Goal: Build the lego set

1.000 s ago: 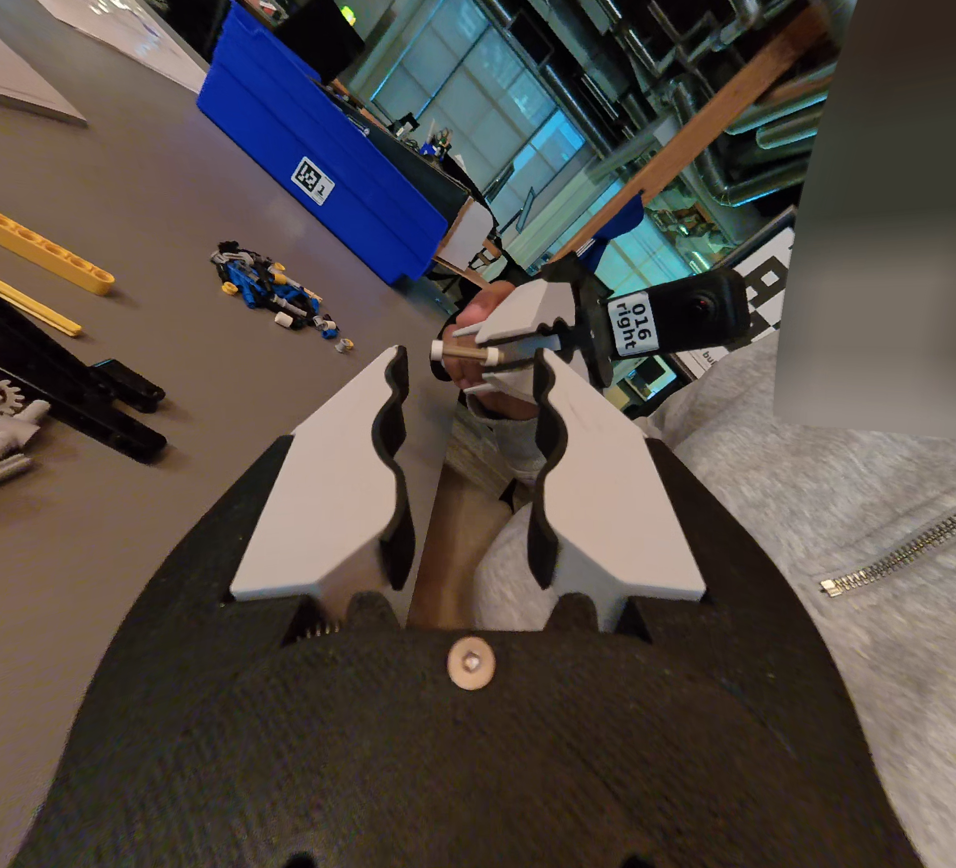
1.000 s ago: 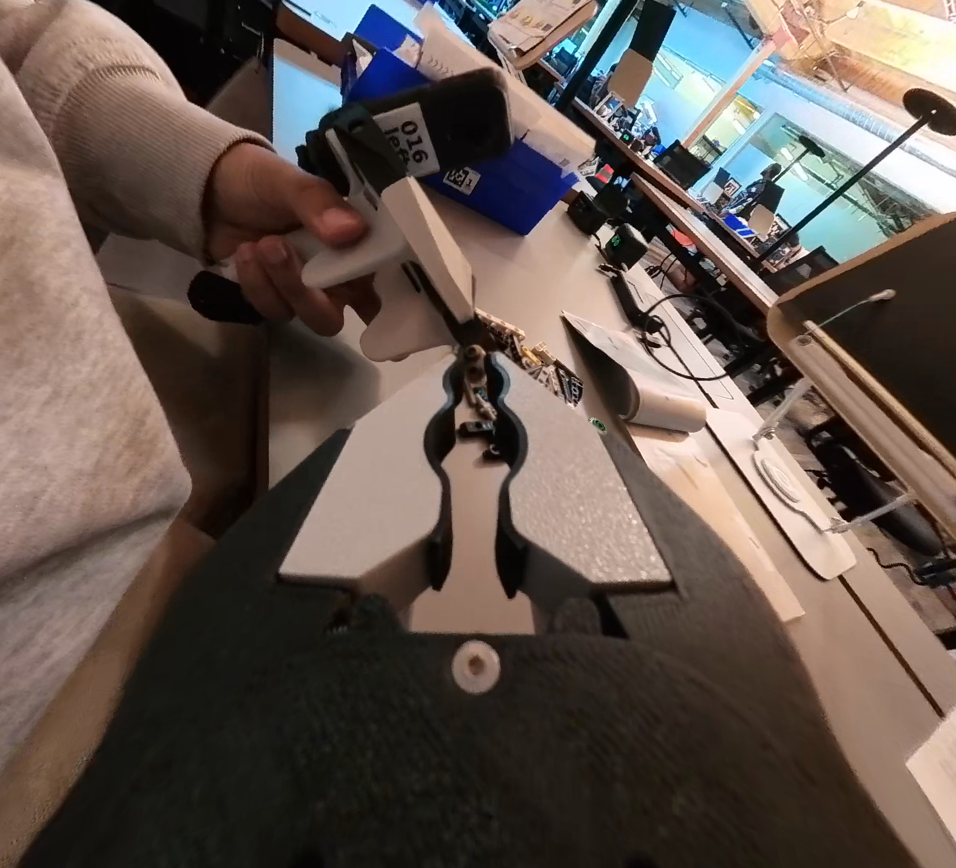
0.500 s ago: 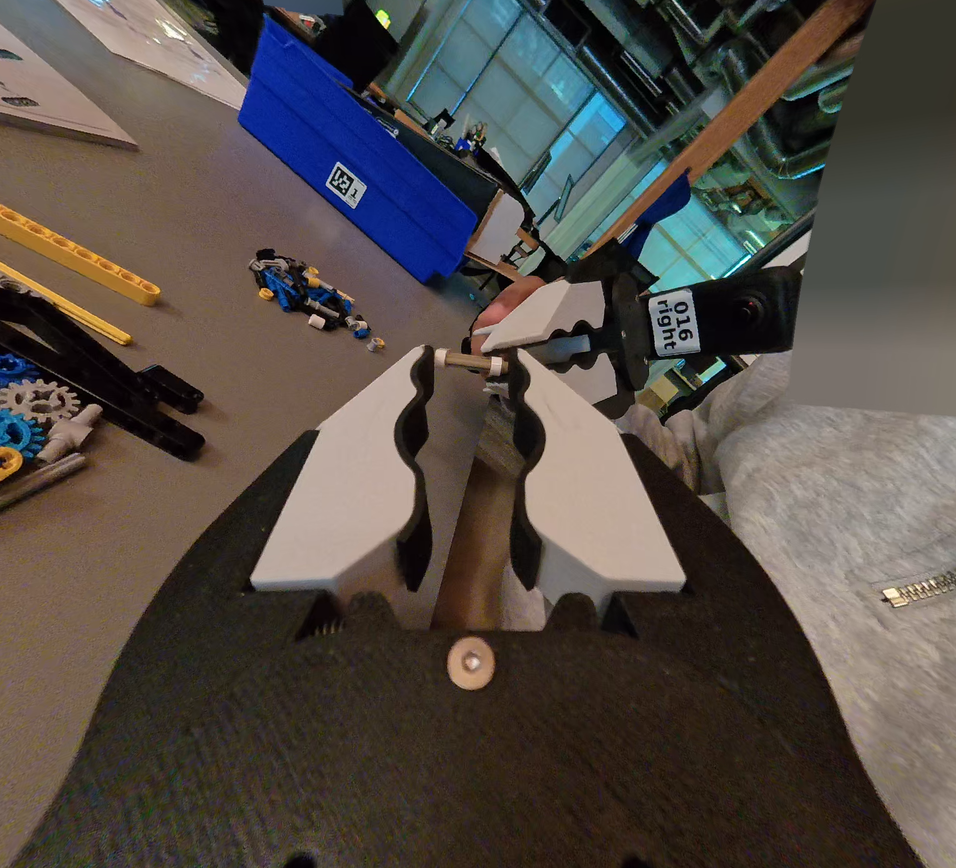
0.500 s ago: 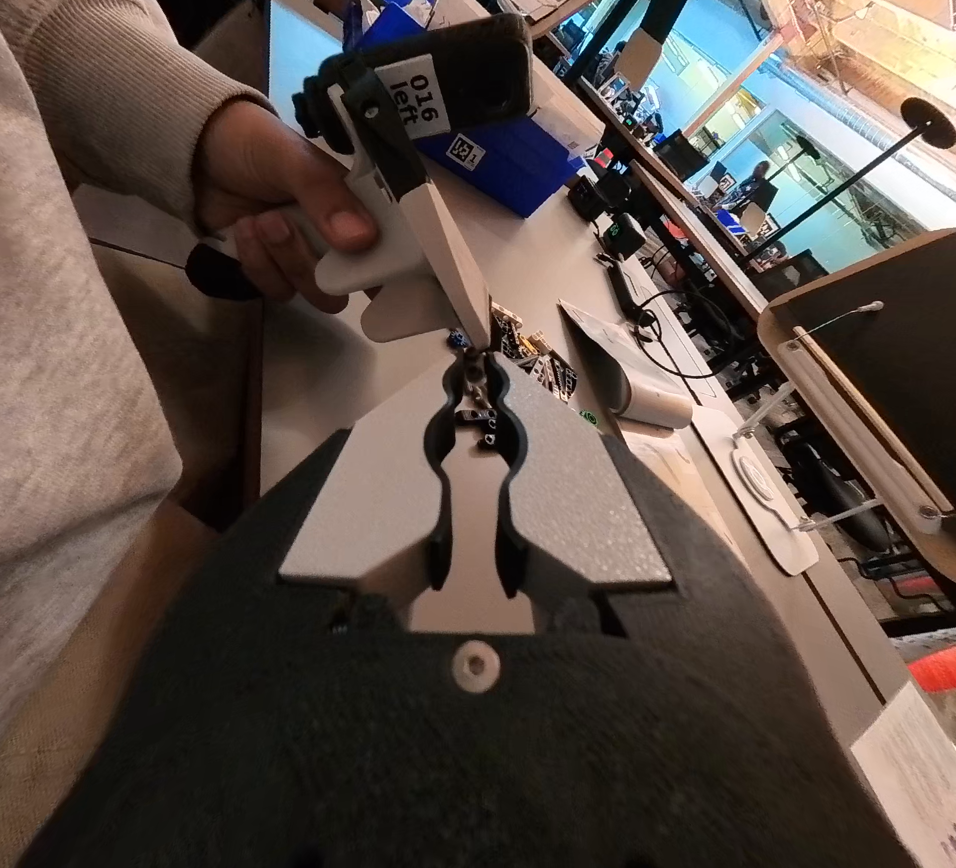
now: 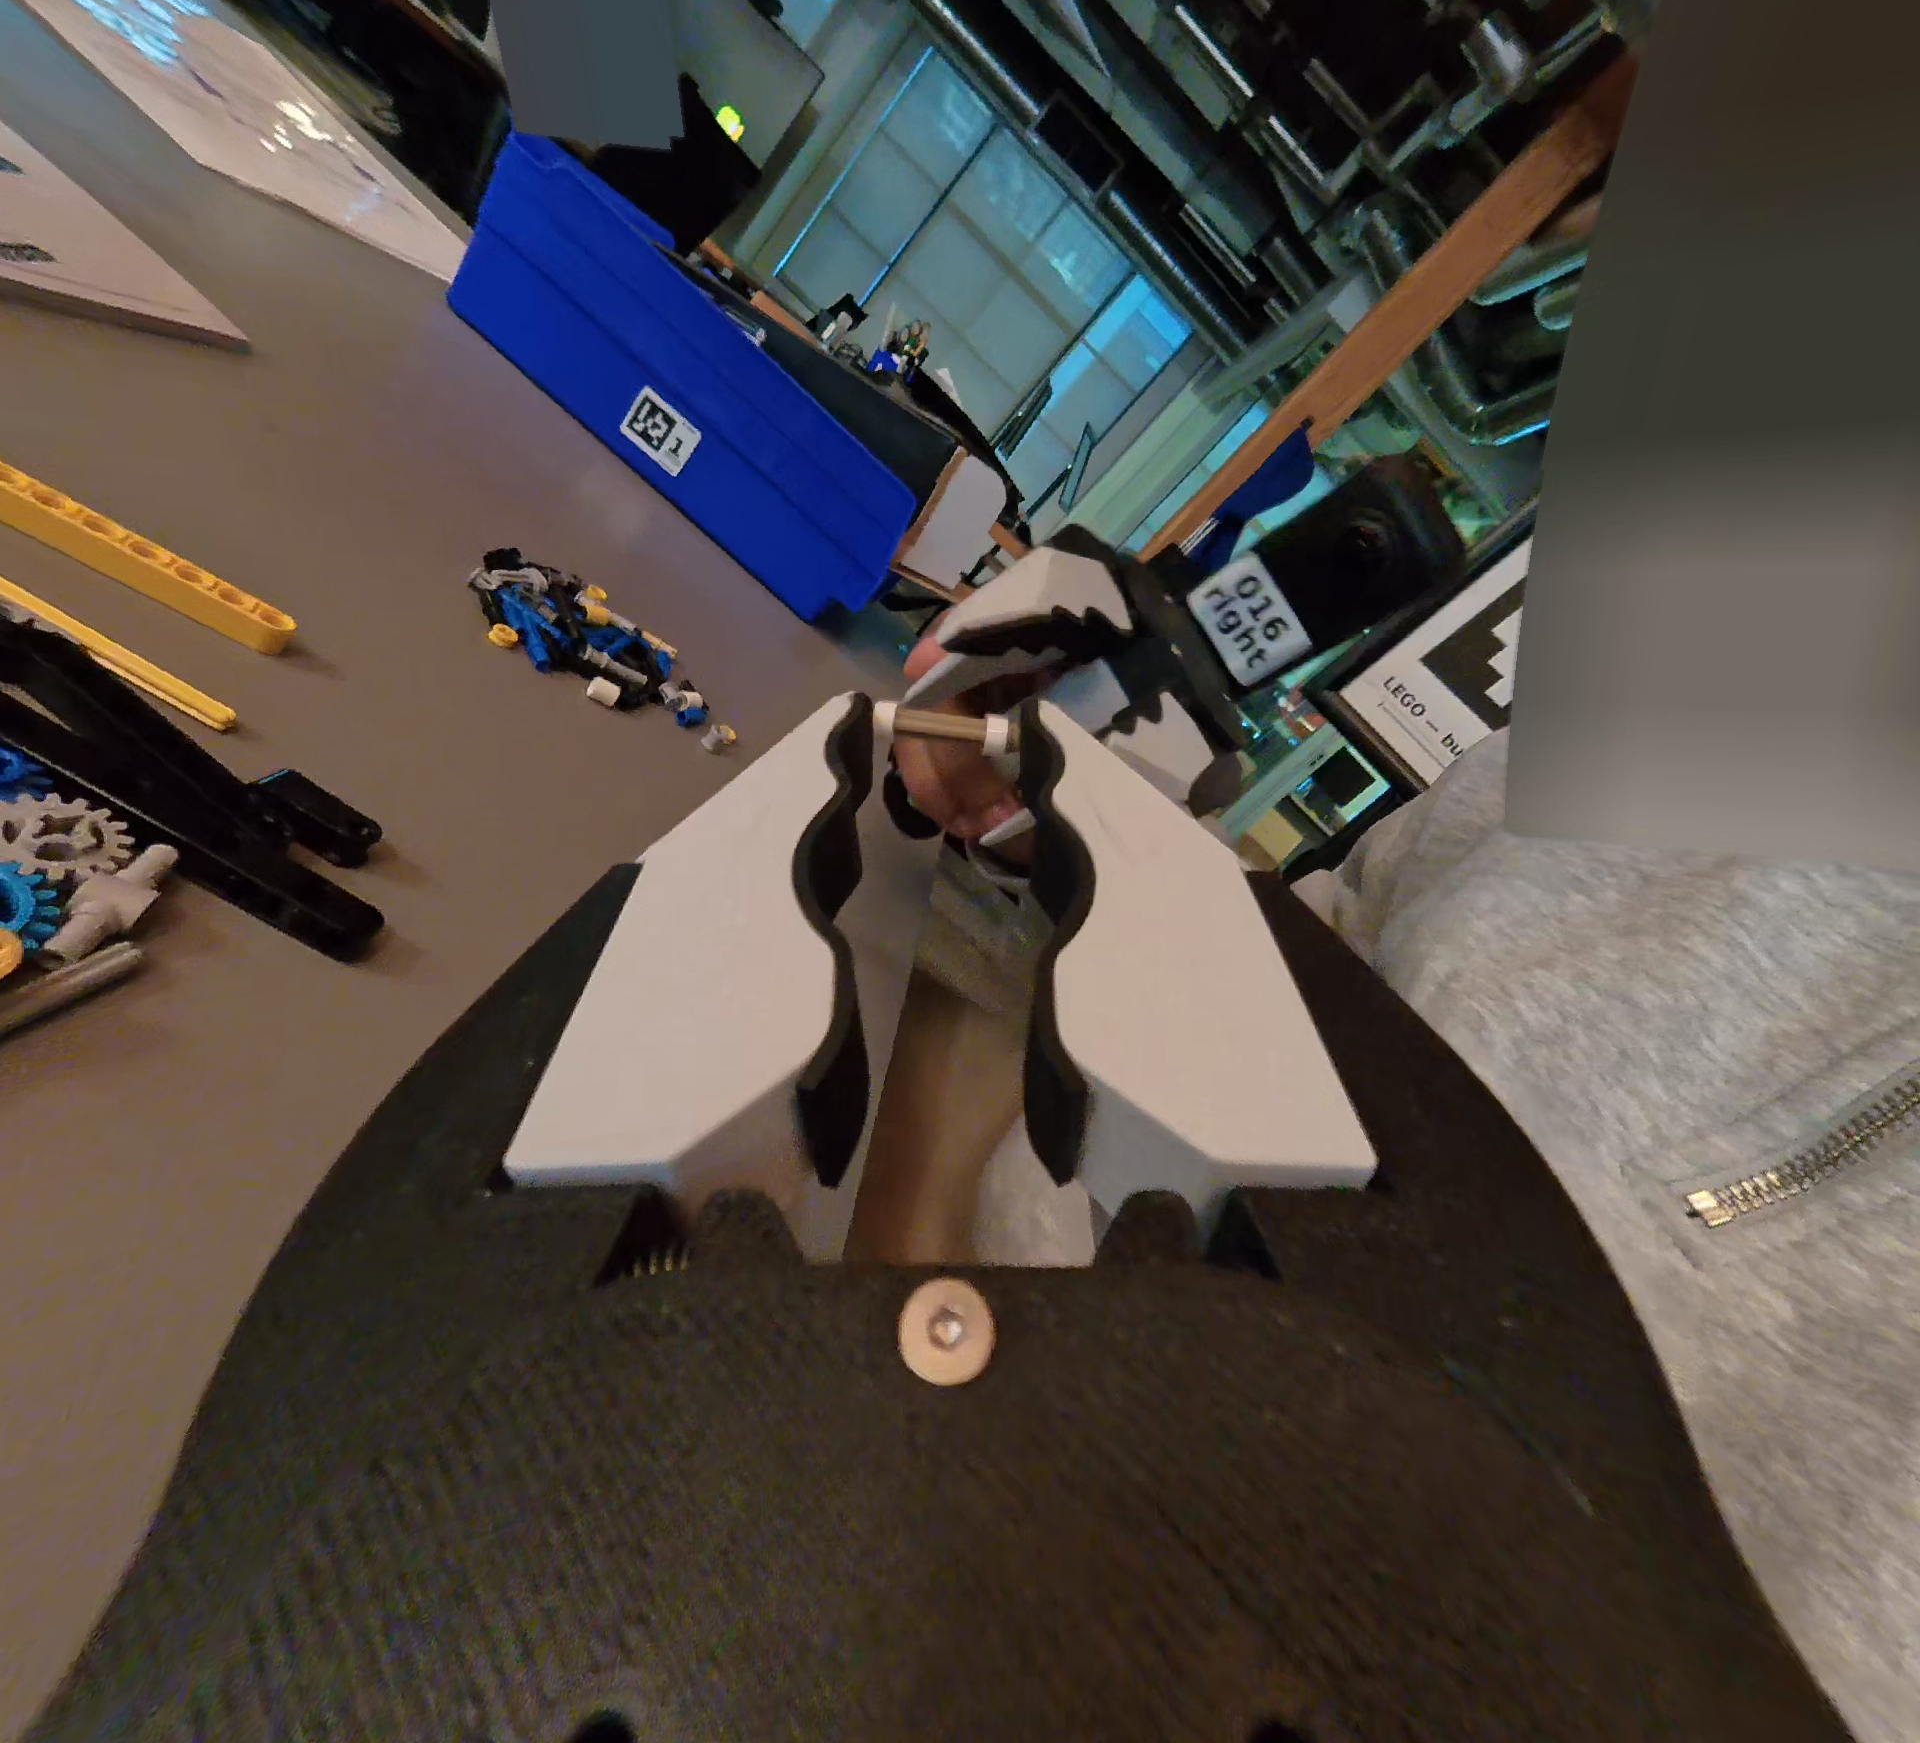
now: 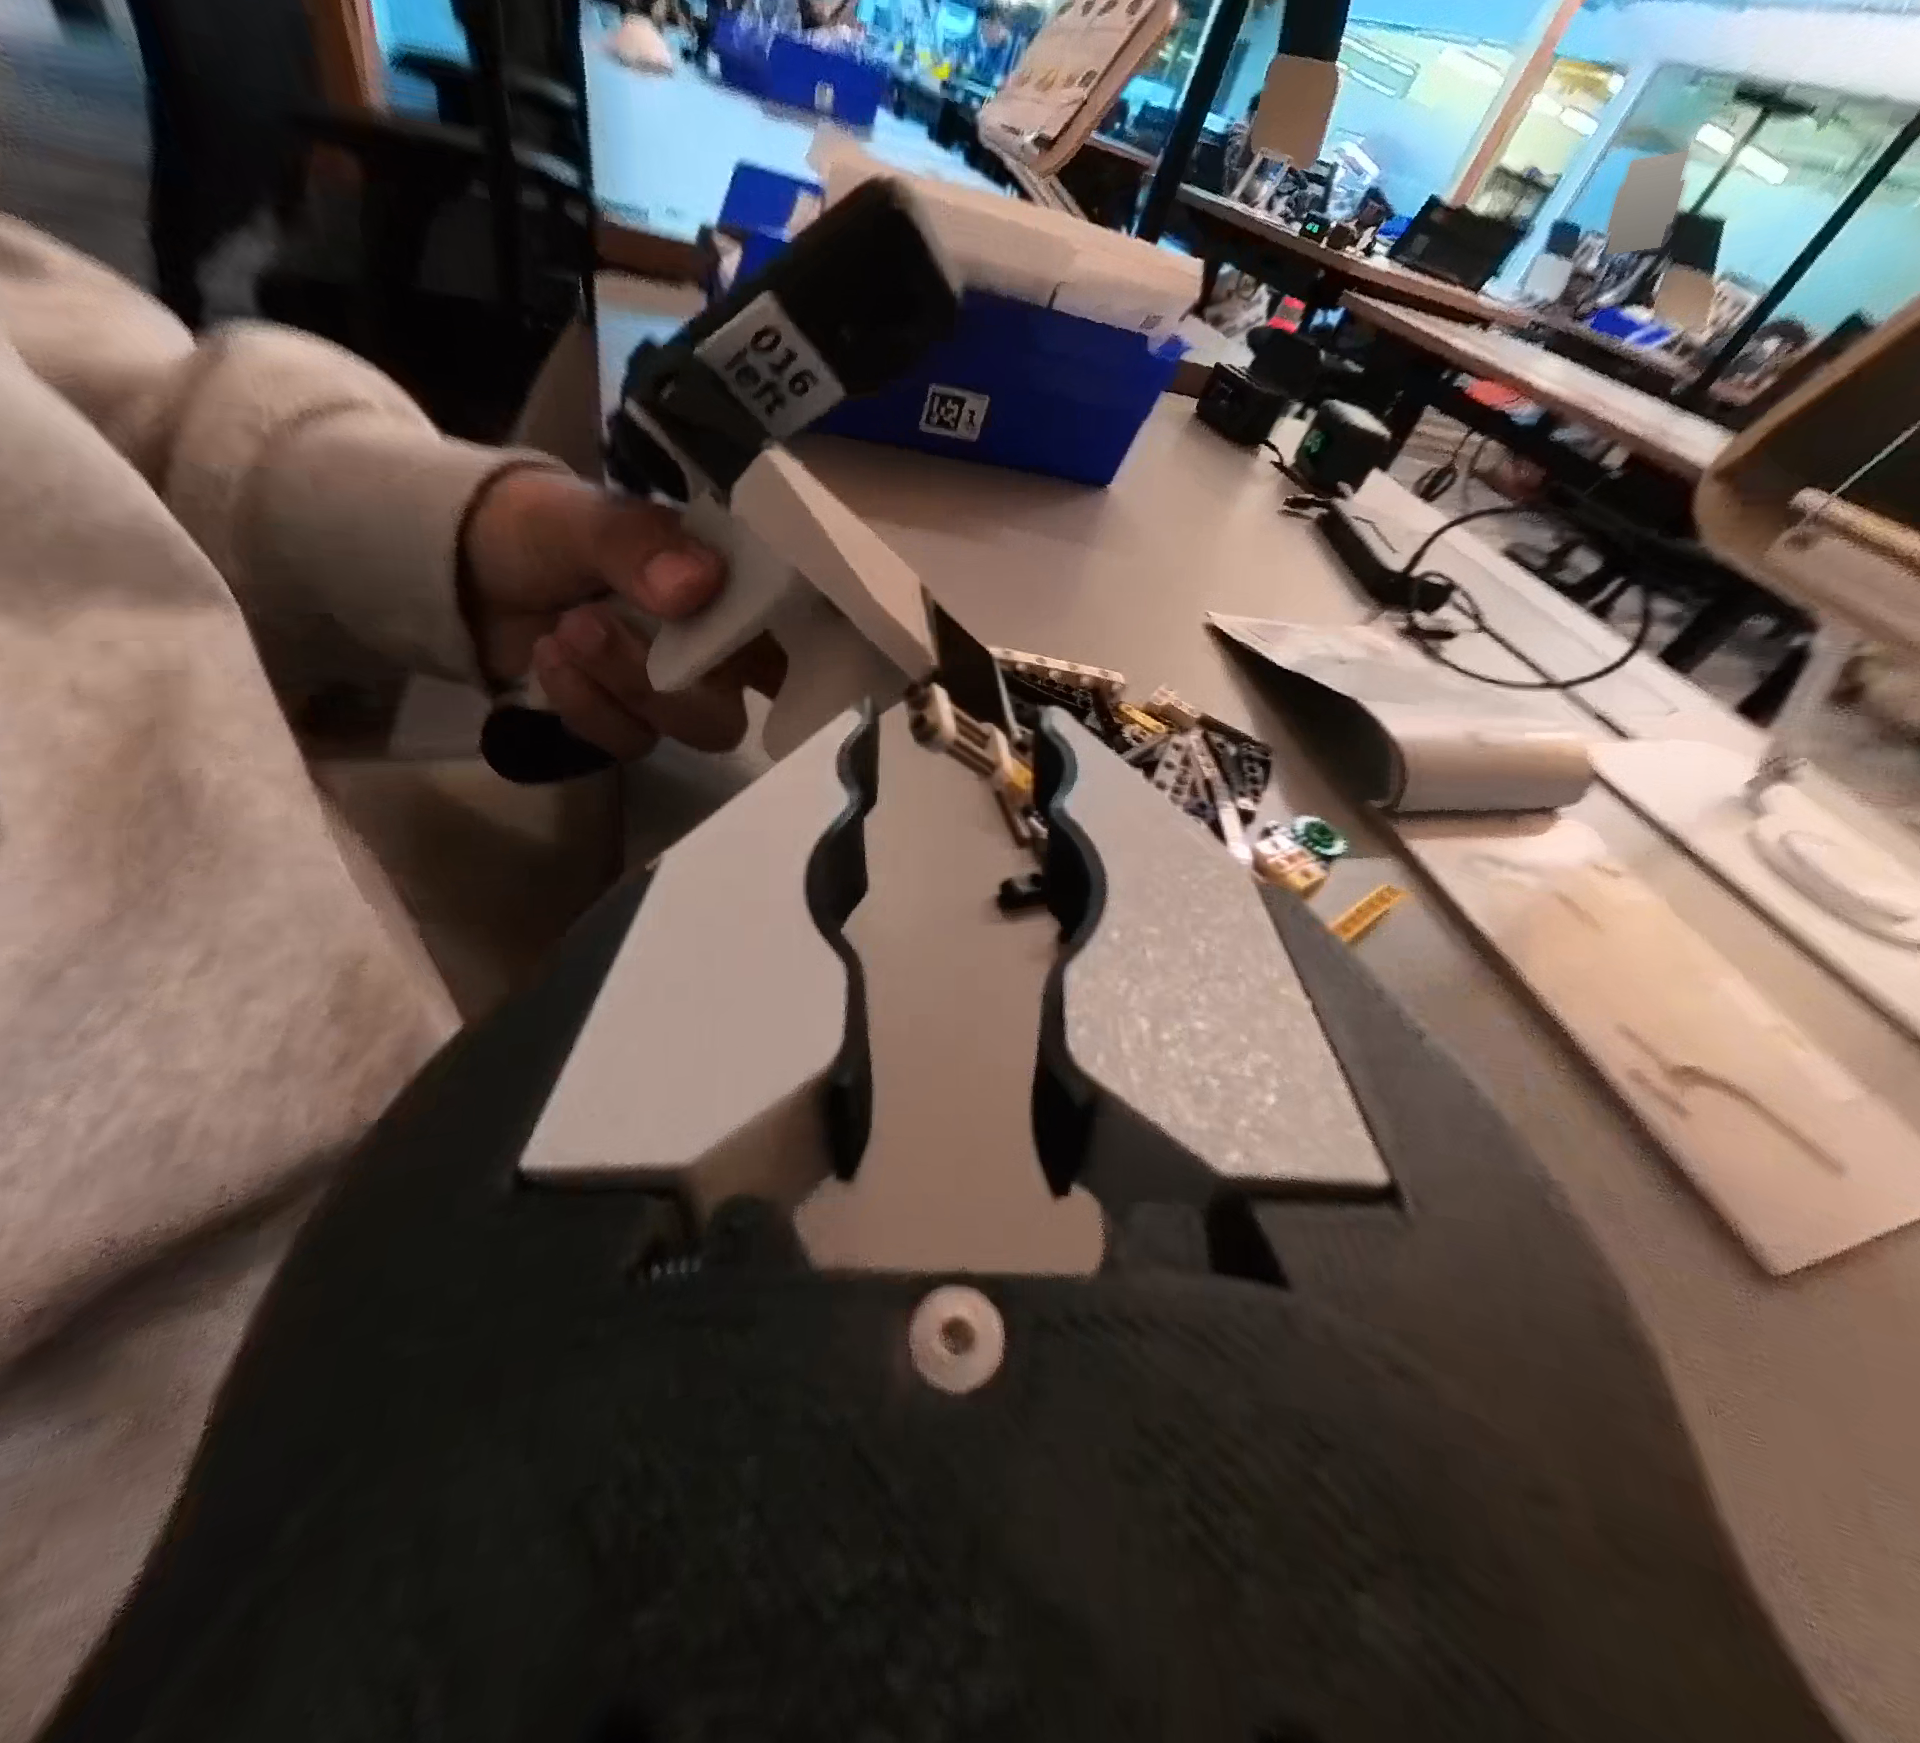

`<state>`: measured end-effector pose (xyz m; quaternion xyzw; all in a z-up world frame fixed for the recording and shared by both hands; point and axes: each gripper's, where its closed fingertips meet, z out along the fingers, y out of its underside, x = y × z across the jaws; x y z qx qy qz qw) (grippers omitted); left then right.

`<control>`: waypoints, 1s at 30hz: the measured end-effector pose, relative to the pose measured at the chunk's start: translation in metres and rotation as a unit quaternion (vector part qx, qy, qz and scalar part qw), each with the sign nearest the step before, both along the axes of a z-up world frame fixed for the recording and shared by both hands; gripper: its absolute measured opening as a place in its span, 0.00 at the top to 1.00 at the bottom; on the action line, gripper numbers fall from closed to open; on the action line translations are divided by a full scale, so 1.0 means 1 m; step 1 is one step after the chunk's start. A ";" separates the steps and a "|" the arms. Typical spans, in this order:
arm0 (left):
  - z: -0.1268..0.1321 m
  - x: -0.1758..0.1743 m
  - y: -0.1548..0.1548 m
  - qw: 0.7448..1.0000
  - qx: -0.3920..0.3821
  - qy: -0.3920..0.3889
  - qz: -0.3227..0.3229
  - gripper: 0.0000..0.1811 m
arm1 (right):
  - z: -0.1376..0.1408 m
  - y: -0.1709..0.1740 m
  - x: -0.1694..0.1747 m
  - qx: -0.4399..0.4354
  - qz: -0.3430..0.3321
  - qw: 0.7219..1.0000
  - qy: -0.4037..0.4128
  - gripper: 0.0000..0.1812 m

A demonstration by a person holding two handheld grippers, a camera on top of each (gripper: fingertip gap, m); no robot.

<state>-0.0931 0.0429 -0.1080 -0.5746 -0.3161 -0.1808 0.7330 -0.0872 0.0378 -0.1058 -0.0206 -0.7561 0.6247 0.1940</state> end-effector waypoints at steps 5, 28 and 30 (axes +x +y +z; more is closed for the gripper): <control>0.012 0.003 -0.004 0.999 0.025 0.033 0.002 0.86 | 0.018 0.005 -0.002 -0.125 0.060 0.969 -0.203 0.83; 0.032 0.018 -0.004 0.992 0.047 0.117 0.006 0.86 | 0.024 -0.004 0.011 -0.148 0.110 0.942 -0.280 0.86; 0.032 0.017 -0.004 0.992 0.047 0.117 0.007 0.86 | 0.025 -0.004 0.011 -0.150 0.110 0.942 -0.281 0.86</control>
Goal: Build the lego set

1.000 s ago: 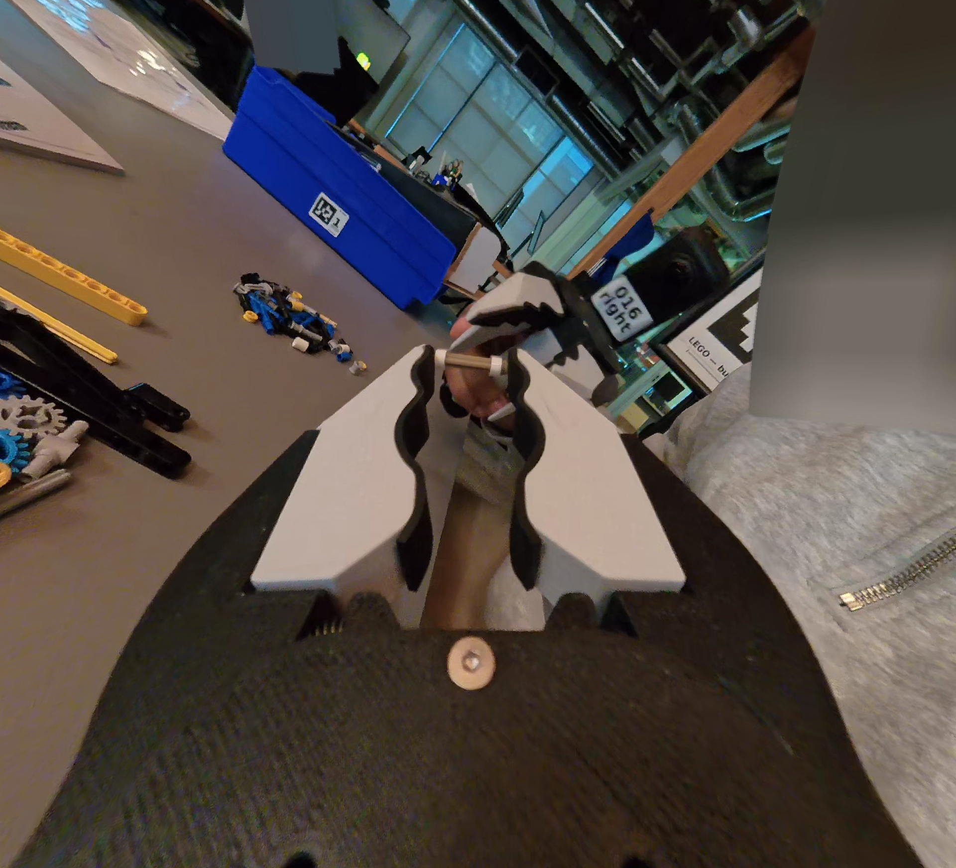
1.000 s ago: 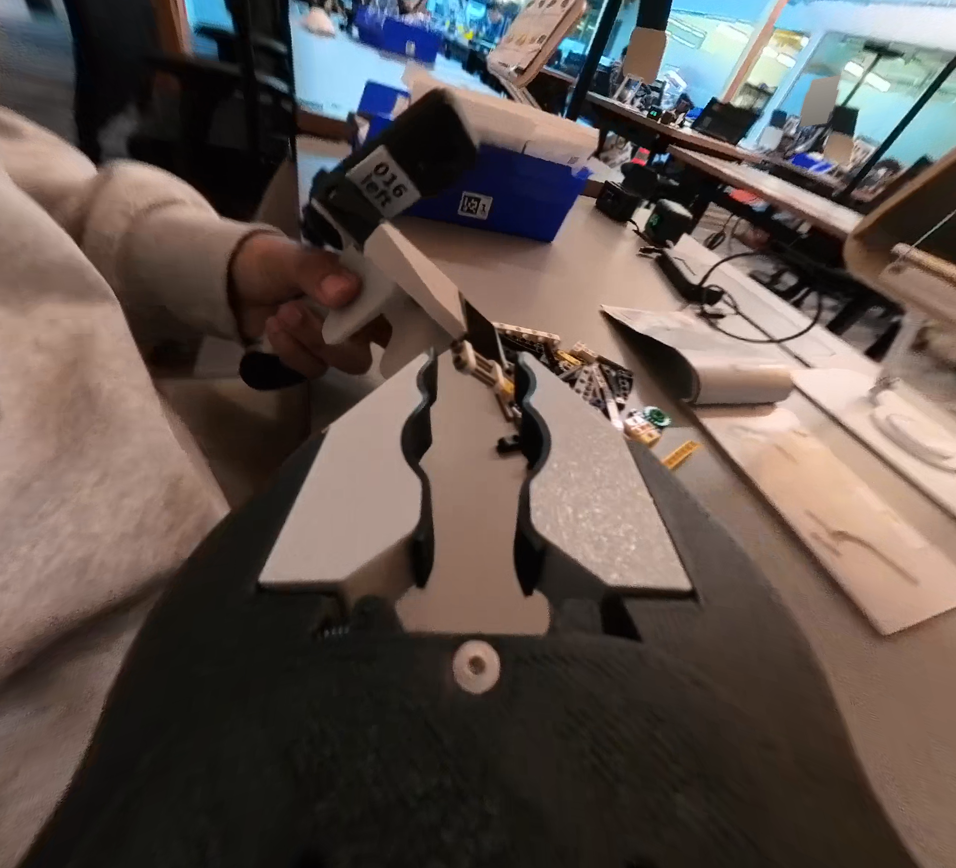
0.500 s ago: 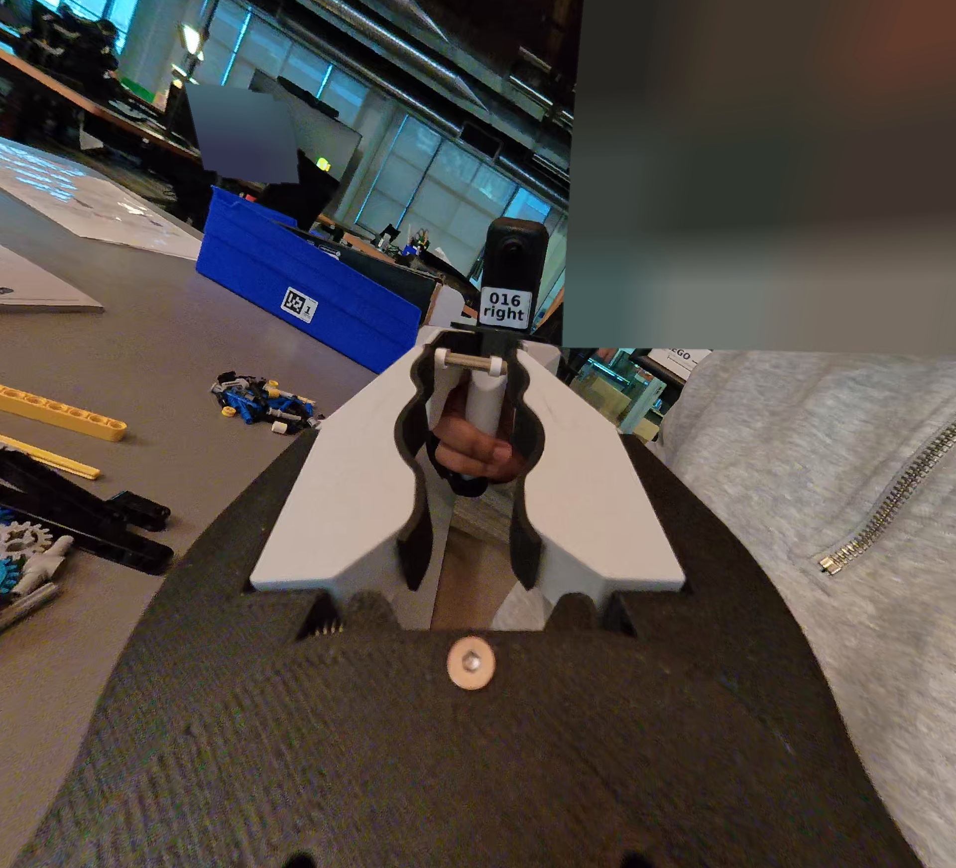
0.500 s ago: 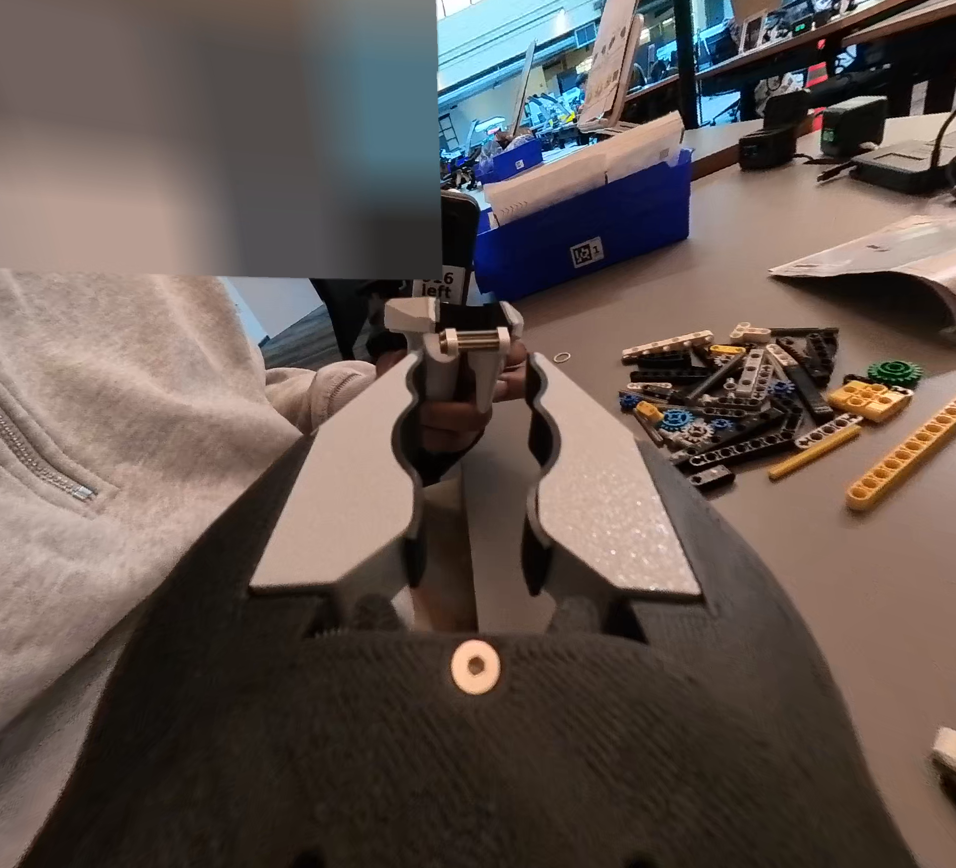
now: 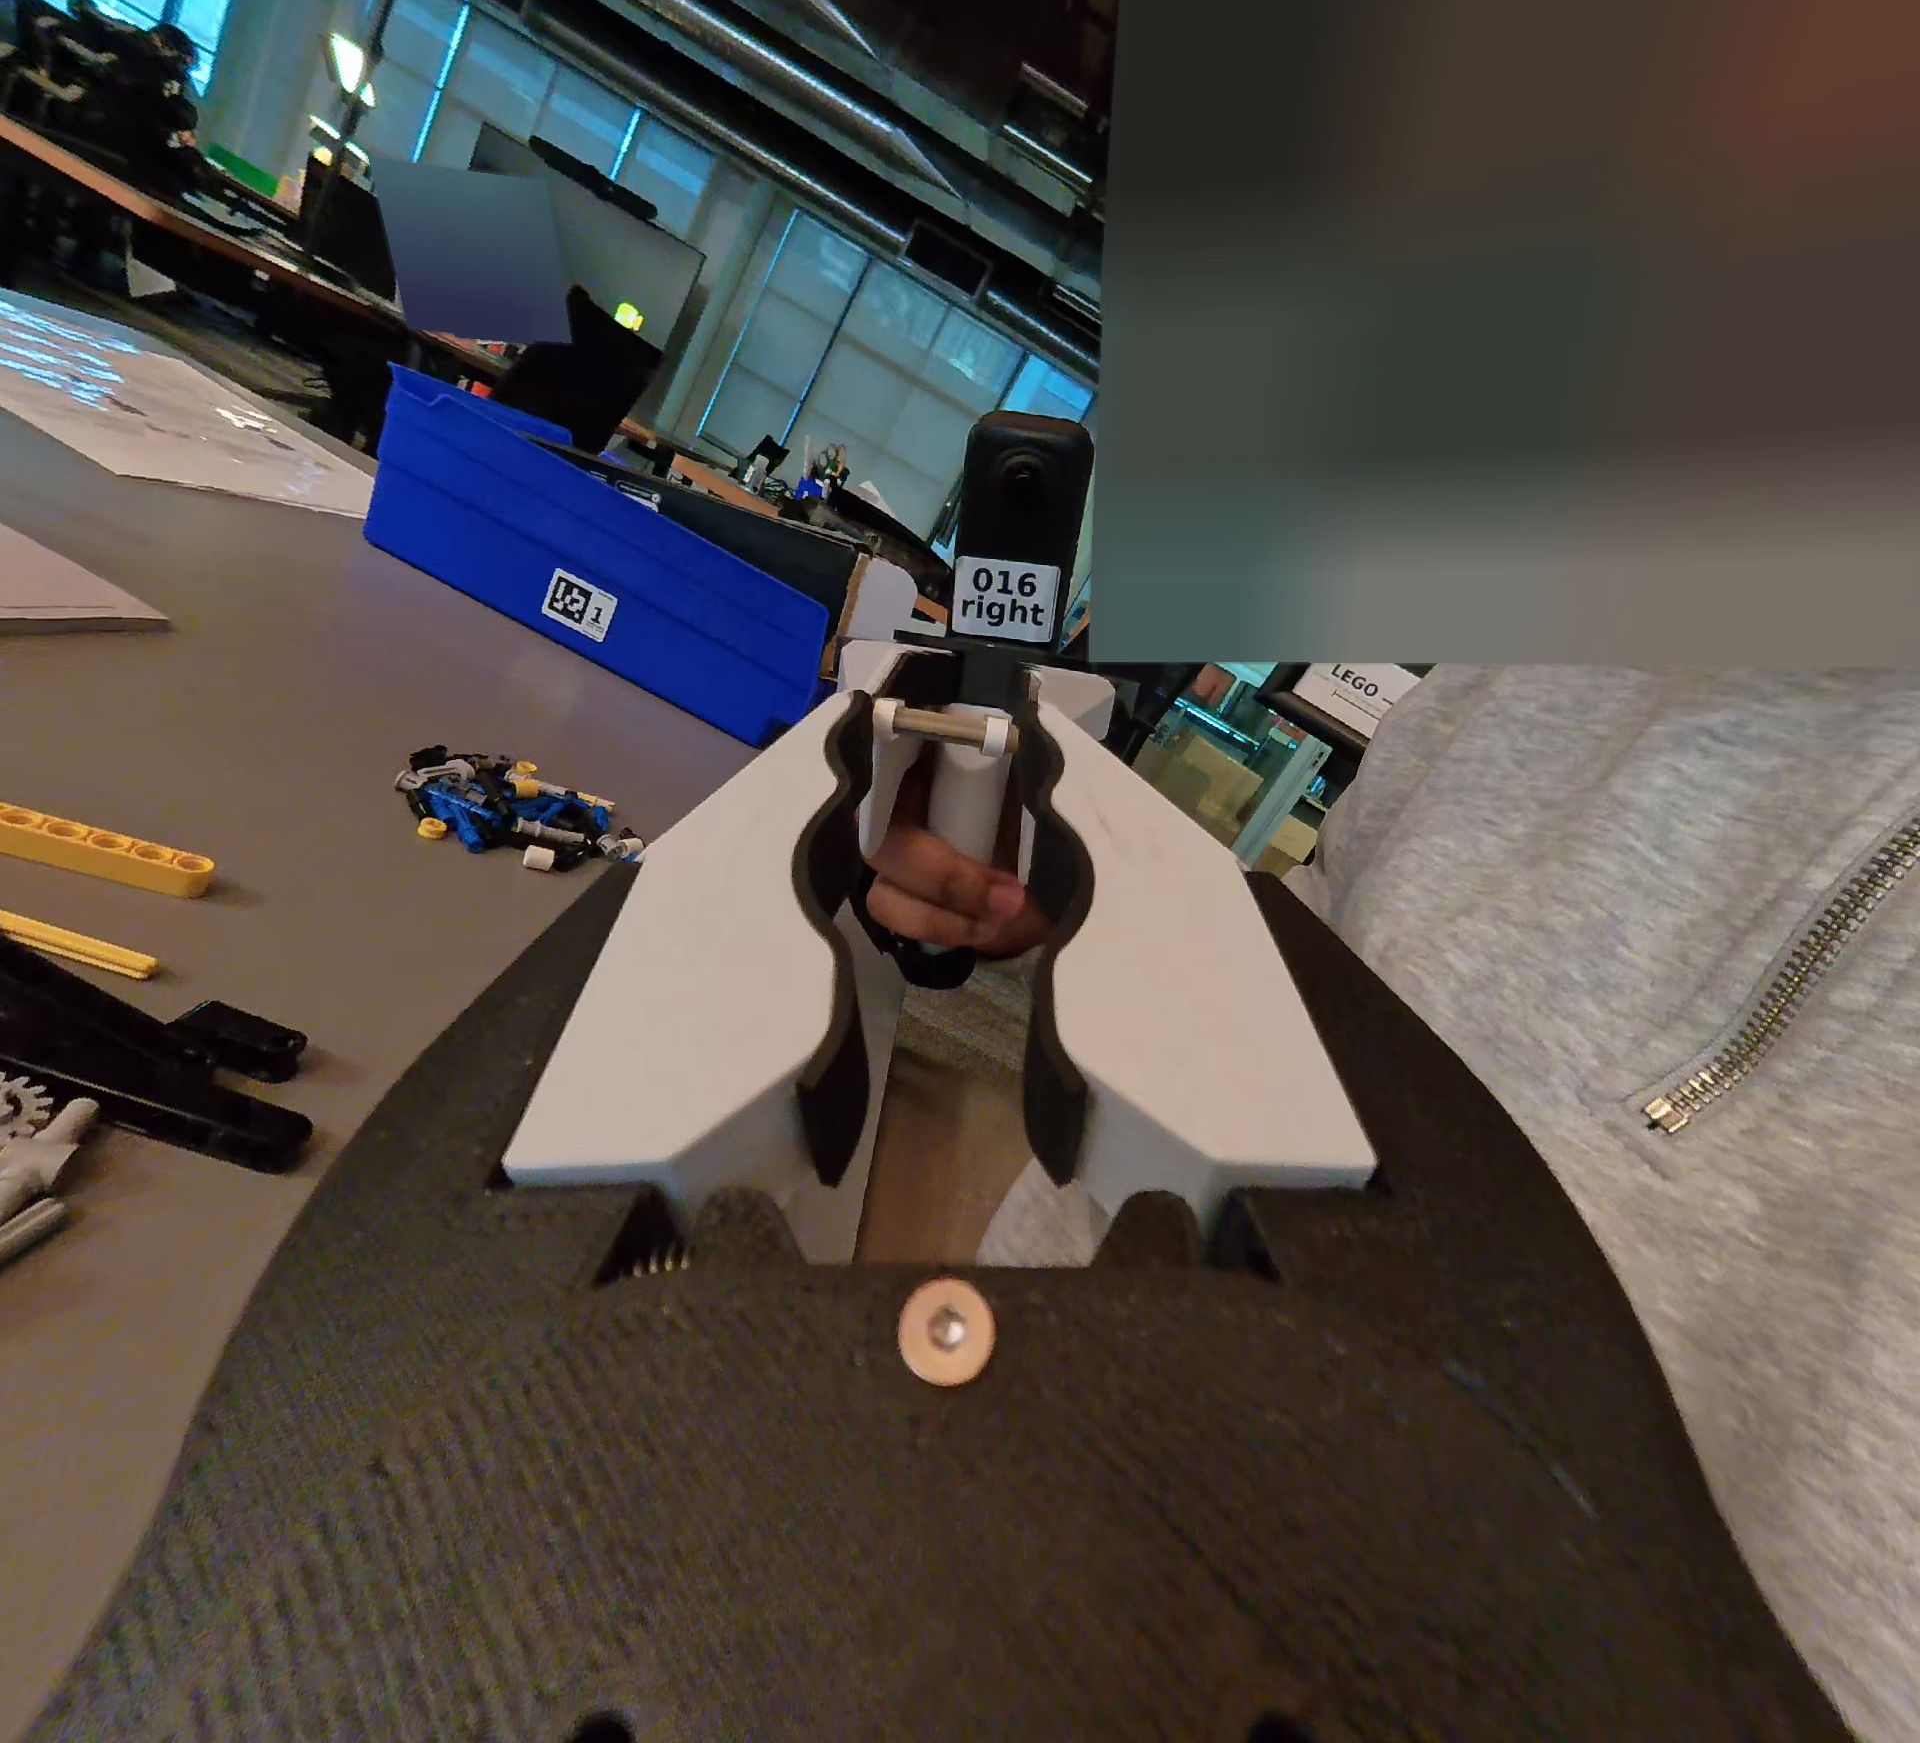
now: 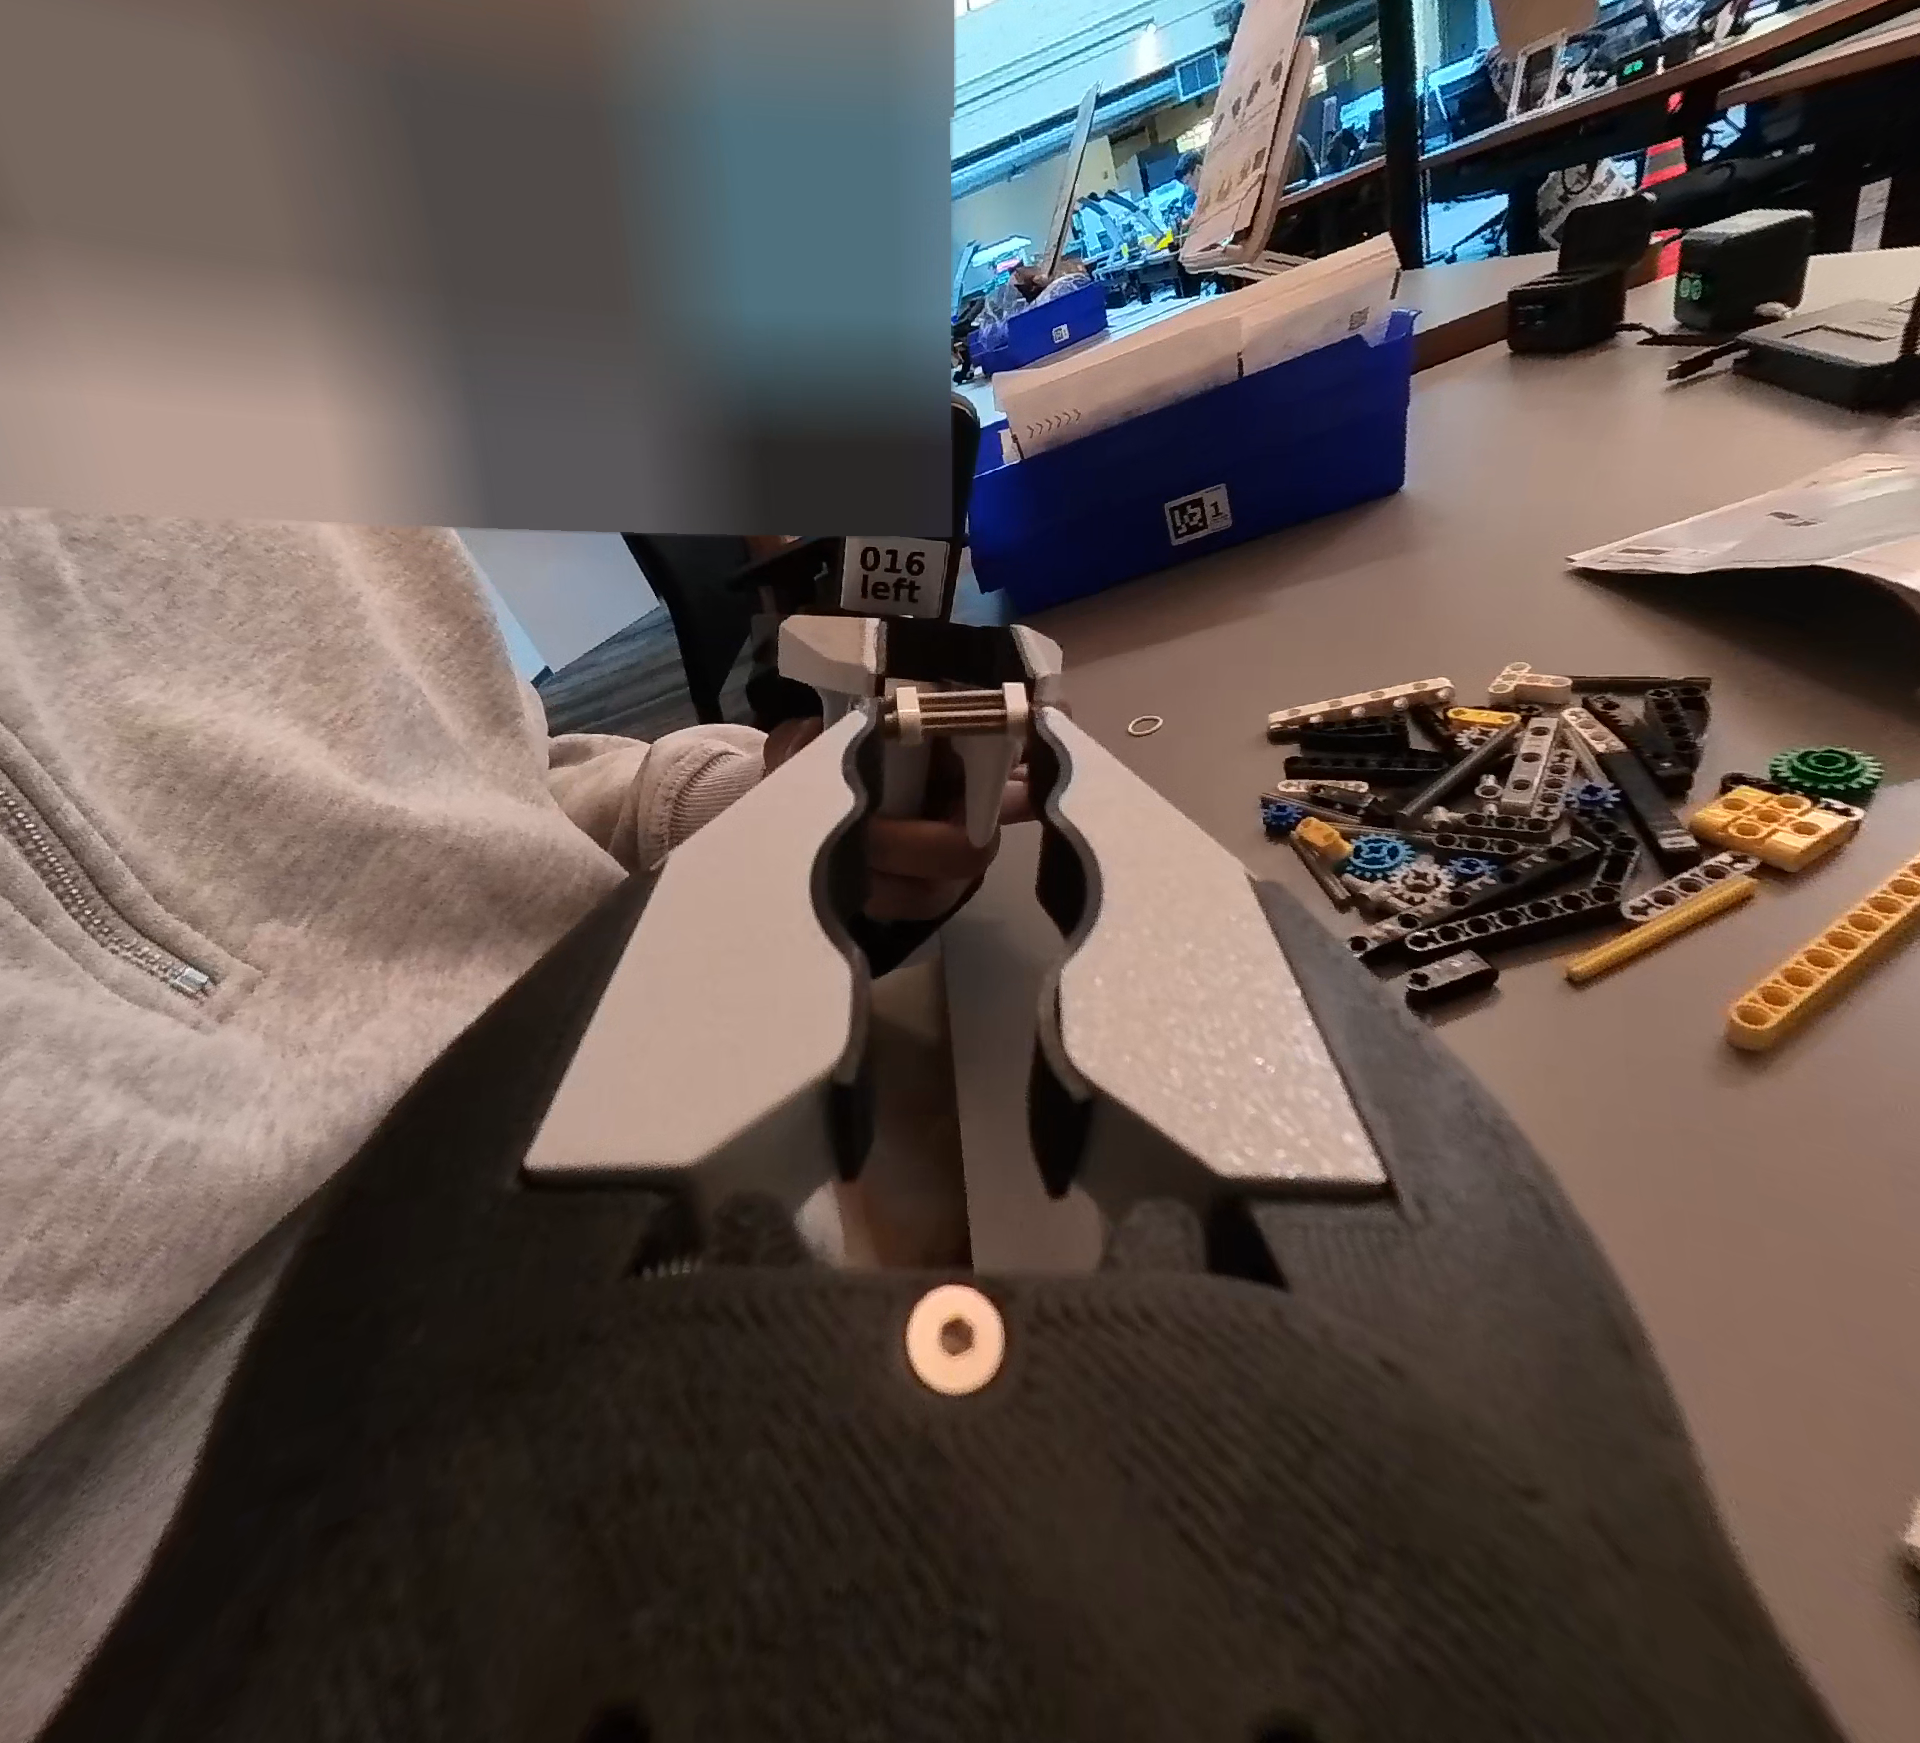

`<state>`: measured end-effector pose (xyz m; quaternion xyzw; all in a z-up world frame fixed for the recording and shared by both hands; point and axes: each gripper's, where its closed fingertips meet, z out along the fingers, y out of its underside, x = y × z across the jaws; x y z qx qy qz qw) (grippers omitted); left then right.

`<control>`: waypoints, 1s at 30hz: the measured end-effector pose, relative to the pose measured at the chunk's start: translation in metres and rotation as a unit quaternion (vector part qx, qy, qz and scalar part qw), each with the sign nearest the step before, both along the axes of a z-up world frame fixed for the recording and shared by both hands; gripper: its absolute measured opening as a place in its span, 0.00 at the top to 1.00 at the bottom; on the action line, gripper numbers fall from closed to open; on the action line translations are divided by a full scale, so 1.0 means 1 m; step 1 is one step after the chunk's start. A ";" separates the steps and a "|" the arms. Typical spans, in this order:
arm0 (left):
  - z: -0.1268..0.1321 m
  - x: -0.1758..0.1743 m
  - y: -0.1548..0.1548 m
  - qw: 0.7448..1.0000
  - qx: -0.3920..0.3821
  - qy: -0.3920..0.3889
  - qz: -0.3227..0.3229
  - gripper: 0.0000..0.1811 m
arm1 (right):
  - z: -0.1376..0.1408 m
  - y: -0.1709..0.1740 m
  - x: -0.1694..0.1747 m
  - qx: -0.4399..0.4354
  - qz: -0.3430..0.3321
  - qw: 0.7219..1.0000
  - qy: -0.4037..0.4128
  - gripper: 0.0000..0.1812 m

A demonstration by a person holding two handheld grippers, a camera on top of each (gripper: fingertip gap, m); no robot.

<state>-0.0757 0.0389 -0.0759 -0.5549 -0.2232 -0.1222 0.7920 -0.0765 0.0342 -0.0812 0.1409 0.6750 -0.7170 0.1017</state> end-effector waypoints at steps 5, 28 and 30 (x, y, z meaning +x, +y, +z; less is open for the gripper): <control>0.000 0.000 0.000 1.000 -0.001 0.000 0.001 0.86 | 0.000 0.000 0.000 0.003 -0.003 1.000 0.005 0.86; -0.003 0.007 0.000 0.999 -0.012 -0.001 -0.036 0.86 | 0.001 0.002 0.004 -0.010 0.027 0.999 -0.021 0.86; -0.003 0.007 0.000 0.999 -0.012 0.000 -0.037 0.86 | 0.001 0.002 0.004 -0.009 0.029 0.999 -0.022 0.86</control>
